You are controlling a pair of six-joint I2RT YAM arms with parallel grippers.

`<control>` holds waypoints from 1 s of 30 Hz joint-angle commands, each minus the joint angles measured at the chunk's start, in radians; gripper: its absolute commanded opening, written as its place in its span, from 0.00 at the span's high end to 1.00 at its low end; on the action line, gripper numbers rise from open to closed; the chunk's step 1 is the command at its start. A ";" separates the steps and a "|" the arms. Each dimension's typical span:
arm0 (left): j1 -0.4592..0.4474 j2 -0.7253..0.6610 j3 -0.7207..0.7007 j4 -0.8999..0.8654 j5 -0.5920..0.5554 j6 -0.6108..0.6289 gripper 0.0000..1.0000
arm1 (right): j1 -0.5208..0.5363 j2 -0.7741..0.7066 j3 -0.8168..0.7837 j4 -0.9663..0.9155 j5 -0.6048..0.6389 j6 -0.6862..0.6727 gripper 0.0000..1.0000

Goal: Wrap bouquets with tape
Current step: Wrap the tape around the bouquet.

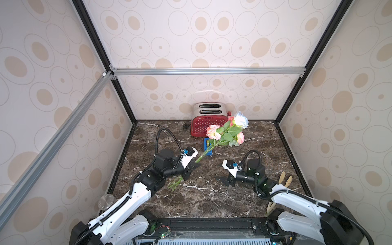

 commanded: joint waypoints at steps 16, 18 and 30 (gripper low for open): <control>-0.007 -0.015 0.098 -0.069 -0.003 -0.004 1.00 | 0.069 0.349 0.179 0.408 0.025 -0.067 0.73; -0.006 -0.012 0.103 -0.081 -0.014 0.009 1.00 | 0.071 0.337 0.165 0.398 0.021 -0.071 0.86; -0.007 -0.013 0.102 -0.101 -0.121 0.052 1.00 | 0.077 0.164 0.049 0.211 0.078 -0.096 1.00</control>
